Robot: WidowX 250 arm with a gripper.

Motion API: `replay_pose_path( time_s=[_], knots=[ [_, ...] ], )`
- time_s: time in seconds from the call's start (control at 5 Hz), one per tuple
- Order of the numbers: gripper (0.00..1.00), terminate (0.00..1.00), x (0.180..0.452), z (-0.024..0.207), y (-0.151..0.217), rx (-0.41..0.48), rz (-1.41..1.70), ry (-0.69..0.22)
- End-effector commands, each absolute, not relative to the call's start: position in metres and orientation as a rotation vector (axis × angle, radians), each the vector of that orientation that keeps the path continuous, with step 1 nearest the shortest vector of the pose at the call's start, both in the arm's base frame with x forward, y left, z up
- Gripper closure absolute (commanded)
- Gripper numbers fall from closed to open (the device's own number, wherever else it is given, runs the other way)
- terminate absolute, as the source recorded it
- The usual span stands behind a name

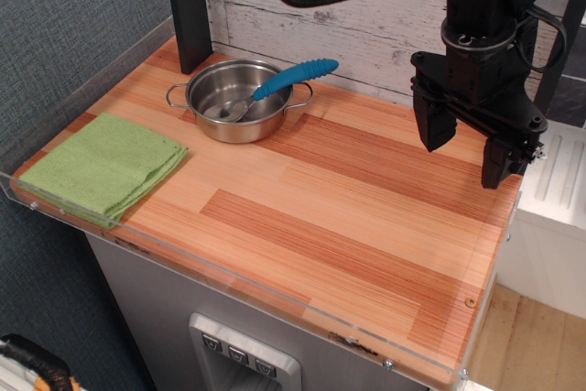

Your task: Move the blue spoon to the front right corner of the table

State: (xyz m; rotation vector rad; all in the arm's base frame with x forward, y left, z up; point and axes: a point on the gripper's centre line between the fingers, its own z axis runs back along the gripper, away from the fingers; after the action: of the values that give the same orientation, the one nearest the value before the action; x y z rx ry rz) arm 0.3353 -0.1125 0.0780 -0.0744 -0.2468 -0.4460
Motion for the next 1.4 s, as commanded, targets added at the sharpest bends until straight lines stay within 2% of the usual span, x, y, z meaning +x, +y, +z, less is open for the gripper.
replay_pose_path(
  time_s=[0.0,0.2,0.4,0.6,1.0,1.2],
  knots=[
    [0.00,0.00,0.335,0.078,-0.112,-0.074,-0.446,-0.247],
    [0.00,0.00,0.333,0.084,-0.085,0.009,-0.554,-0.234],
    [0.00,0.00,0.330,0.088,-0.052,0.043,-0.636,-0.206],
    [0.00,0.00,0.333,0.096,-0.004,0.037,-0.732,-0.187],
    [0.00,0.00,0.362,0.103,0.070,0.034,-0.907,-0.120],
    [0.00,0.00,0.375,0.101,0.095,0.039,-0.881,-0.153]
  ],
)
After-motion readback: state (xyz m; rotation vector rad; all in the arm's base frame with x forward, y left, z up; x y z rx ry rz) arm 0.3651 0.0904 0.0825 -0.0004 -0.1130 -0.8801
